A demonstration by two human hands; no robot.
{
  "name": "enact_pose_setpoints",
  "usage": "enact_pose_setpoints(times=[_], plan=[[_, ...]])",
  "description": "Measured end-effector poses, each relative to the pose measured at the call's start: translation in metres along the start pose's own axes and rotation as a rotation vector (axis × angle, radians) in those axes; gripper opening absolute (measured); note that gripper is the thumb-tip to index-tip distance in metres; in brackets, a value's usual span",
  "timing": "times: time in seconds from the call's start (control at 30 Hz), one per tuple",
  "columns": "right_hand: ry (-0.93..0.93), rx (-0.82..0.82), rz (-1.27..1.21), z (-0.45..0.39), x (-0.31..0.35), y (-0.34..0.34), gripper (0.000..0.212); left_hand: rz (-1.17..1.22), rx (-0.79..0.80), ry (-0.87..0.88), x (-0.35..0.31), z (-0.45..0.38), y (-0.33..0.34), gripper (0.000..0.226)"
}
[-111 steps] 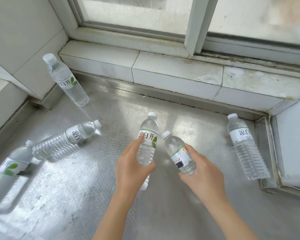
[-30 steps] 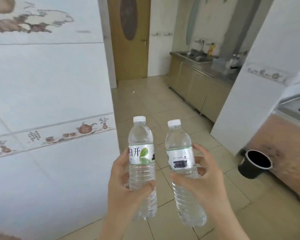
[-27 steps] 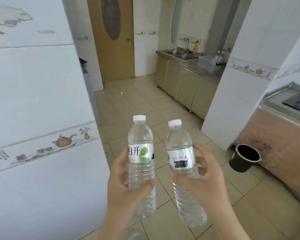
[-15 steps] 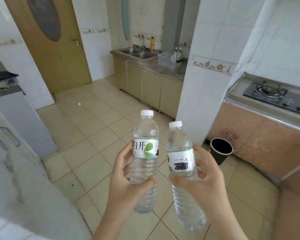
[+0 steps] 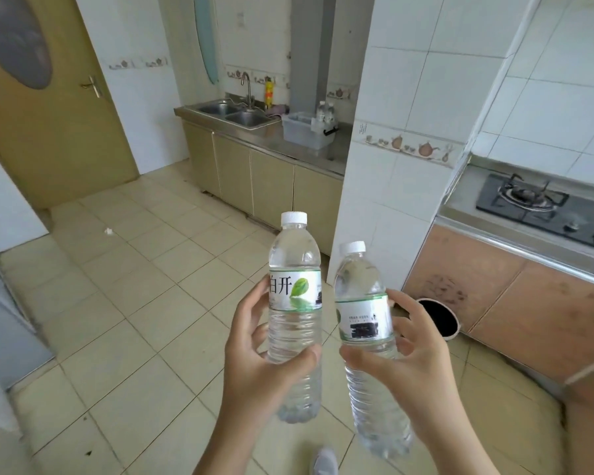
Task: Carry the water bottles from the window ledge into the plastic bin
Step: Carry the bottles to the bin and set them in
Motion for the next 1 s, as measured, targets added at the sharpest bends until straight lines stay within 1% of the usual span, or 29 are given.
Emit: enact_pose_setpoints(times=[0.1,0.27,0.47,0.6,0.8,1.0], plan=[[-0.016,-0.001,0.013,-0.071,-0.005,0.013,0.078,0.002,-0.027,0.002,0.011,-0.056,0.029,0.092],[-0.021,0.043,0.007,-0.184,0.002,0.039,0.079,0.016,-0.075,0.011,0.021,-0.149,0.069,0.091],[-0.008,0.093,-0.009,-0.289,0.005,0.079,0.08,0.004,-0.103,0.035,0.034,-0.249,0.097,0.091],[-0.001,0.087,-0.008,-0.355,0.001,0.111,0.08,-0.001,-0.129,0.027,0.052,-0.32,0.106,0.091],[0.018,0.018,-0.007,-0.464,-0.006,0.169,0.081,-0.019,-0.092,0.024,0.078,-0.449,0.126,0.091],[0.043,-0.064,-0.006,-0.568,-0.001,0.222,0.08,-0.019,0.012,0.008,0.09,-0.587,0.156,0.091]])
Point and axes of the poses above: each hand's wrist, its own z-axis away from the middle knuckle, its own y-axis out of the palm, x = y × z, the point moved 8 cm from there along -z, towards the middle knuckle, and after that the axes turned 8 degrees about -x, right-handed, at the moved point
